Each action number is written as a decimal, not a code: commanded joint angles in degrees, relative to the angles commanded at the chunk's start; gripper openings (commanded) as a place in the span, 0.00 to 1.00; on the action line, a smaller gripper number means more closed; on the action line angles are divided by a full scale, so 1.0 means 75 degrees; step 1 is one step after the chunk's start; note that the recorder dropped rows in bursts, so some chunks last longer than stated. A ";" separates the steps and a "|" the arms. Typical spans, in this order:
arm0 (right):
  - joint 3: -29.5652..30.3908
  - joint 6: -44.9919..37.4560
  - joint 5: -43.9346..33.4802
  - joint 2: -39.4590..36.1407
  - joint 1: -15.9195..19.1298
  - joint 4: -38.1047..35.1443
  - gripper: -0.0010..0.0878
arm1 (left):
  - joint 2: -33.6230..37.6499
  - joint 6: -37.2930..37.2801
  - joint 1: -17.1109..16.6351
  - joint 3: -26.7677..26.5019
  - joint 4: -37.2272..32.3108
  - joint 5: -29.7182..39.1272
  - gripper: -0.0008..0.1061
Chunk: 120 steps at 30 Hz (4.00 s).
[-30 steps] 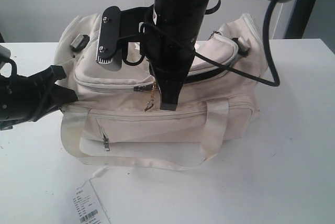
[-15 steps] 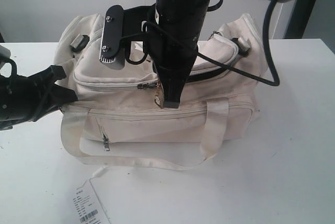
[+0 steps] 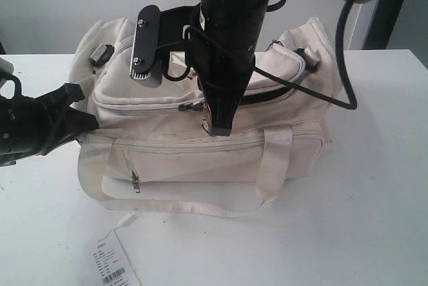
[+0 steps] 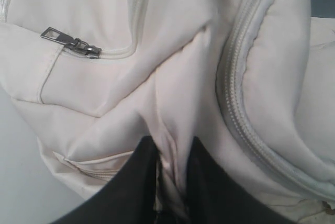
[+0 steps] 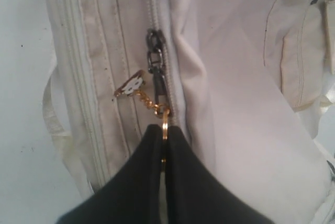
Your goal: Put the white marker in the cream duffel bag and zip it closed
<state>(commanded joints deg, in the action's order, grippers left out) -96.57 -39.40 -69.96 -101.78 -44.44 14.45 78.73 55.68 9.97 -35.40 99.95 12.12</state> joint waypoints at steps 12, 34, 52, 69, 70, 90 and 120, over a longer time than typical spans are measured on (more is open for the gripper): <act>0.0000 0.0249 0.0000 0.0000 0.0151 0.0113 0.01 | 0.0000 0.0000 0.0000 0.0000 0.0000 0.0000 0.01; 0.0000 0.0293 0.0000 0.0172 0.0391 0.0061 0.01 | 0.0000 0.0000 0.0000 0.0000 0.0000 0.0000 0.01; 0.0000 0.0772 0.0000 0.0220 0.0465 -0.0650 0.01 | 0.0000 0.0225 -0.0014 -0.0013 0.0000 -0.0003 0.01; 0.0000 0.1908 0.0000 0.0220 0.0465 -0.0942 0.01 | -0.0014 0.1003 -0.0014 -0.0013 0.0000 -0.0896 0.01; 0.0000 0.1932 0.0000 0.0220 0.0465 -0.0973 0.01 | -0.0014 0.1003 -0.0014 -0.0013 0.0000 -0.0990 0.01; 0.0000 0.2459 0.0000 0.0220 0.0445 -0.1289 0.01 | -0.1101 0.1010 -0.0014 -0.0274 -0.1249 -0.0471 0.72; 0.0000 0.1670 0.0000 0.0220 0.0445 -0.1328 0.01 | -0.0886 0.8741 0.4541 -0.0538 -0.2819 -0.2215 0.65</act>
<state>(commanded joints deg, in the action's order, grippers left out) -96.57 -26.87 -69.96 -100.13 -41.11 4.50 72.08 121.23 44.03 -39.43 78.80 -4.50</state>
